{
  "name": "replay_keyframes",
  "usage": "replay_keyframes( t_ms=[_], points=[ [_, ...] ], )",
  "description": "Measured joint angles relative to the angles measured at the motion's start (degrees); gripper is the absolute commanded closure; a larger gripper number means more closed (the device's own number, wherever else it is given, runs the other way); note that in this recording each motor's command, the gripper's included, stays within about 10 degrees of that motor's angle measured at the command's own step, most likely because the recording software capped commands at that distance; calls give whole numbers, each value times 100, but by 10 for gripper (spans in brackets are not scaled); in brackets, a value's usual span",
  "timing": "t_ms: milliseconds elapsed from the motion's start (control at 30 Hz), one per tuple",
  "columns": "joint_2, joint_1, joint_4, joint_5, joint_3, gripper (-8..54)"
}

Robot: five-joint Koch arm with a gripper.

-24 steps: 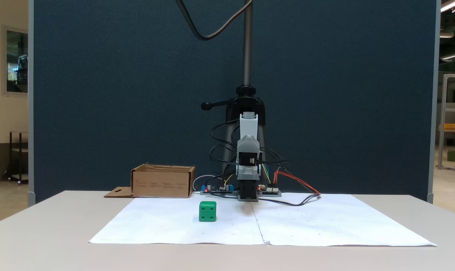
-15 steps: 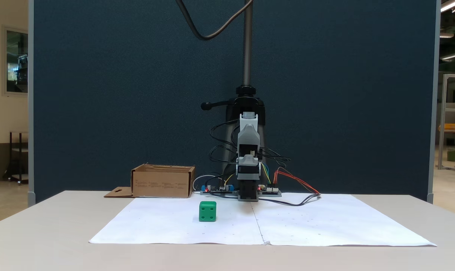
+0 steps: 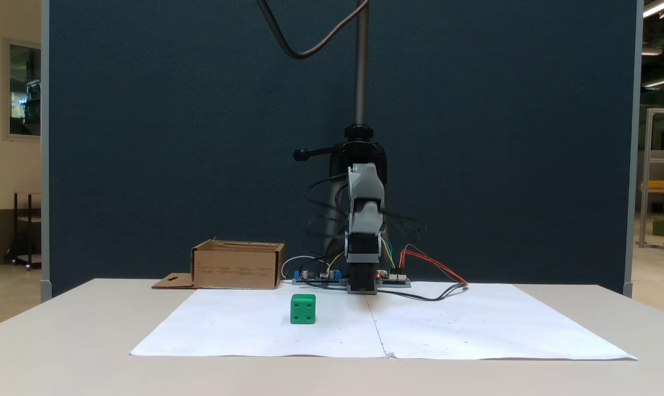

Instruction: Grasp a green dice and put it in the bin.

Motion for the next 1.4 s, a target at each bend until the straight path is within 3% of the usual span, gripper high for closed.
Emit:
replay_keyframes(
  t_ms=[467, 667, 900, 1400],
  points=[
    [-35, 0, 5353, 0, -3182, 59],
    [-1063, 0, 7734, 0, -4904, 58],
    [-1538, 457, 10424, 0, -6750, 54],
    [-2065, 1942, 14977, -211, -6917, 28]
  ],
)
